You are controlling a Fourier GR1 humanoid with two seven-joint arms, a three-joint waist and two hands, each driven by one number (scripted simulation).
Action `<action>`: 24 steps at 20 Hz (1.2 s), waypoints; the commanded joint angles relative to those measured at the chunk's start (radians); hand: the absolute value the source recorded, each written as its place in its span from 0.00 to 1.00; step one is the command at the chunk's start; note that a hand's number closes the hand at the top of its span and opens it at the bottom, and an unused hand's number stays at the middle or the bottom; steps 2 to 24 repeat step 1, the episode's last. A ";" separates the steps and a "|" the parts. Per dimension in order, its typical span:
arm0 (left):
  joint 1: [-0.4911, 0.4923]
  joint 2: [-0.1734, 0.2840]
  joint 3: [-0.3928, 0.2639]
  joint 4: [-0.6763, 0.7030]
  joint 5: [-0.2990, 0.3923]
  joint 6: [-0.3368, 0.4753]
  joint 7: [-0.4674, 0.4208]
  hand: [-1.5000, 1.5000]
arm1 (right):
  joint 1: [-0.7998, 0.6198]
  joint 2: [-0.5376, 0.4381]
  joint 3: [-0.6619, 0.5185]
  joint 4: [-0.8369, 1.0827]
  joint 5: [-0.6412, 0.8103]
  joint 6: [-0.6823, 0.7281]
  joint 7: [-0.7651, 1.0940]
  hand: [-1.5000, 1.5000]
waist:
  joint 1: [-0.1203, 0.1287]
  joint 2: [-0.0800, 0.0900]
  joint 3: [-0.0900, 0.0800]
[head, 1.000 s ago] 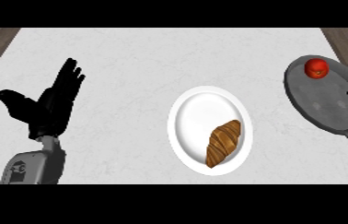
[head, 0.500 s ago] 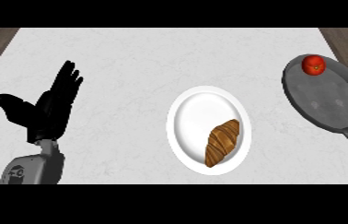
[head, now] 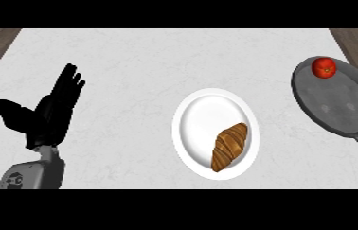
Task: Pick the tomato from the plate and place it in the pan
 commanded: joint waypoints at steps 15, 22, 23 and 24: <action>0.001 0.047 0.032 -0.068 0.044 -0.028 0.085 0.50 | 0.075 0.002 0.005 0.000 -0.030 0.126 -0.128 0.00 | 0.001 -0.003 -0.001; 0.001 0.047 0.032 -0.068 0.044 -0.028 0.085 0.50 | 0.075 0.002 0.005 0.000 -0.030 0.126 -0.128 0.00 | 0.001 -0.003 -0.001; 0.001 0.047 0.032 -0.068 0.044 -0.028 0.085 0.50 | 0.075 0.002 0.005 0.000 -0.030 0.126 -0.128 0.00 | 0.001 -0.003 -0.001; 0.001 0.047 0.032 -0.068 0.044 -0.028 0.085 0.50 | 0.075 0.002 0.005 0.000 -0.030 0.126 -0.128 0.00 | 0.001 -0.003 -0.001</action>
